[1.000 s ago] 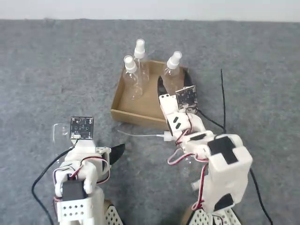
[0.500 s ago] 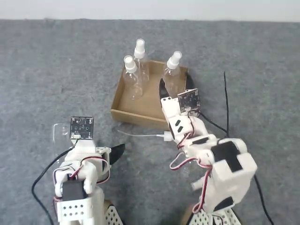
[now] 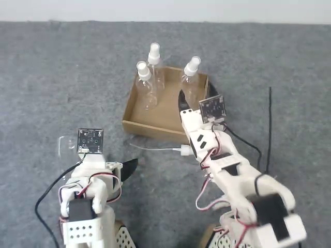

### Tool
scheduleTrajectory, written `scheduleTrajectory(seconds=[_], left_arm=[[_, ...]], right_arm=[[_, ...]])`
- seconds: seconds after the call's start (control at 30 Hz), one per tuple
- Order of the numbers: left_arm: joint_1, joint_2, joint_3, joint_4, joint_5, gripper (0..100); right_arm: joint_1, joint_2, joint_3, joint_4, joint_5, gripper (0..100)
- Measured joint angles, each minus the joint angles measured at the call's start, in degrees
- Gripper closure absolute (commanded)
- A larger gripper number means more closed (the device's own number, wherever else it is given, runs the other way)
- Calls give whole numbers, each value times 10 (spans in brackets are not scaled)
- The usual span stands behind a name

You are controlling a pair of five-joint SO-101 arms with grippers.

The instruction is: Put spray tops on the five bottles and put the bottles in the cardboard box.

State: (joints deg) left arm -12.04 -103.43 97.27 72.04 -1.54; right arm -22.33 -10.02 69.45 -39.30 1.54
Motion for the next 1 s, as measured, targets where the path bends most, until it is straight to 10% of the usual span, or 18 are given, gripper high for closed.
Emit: scheduleTrajectory(seconds=[1.0], left_arm=[[0,0,0,0,0,618]], right_arm=[[40,-394,1,535,0,750]])
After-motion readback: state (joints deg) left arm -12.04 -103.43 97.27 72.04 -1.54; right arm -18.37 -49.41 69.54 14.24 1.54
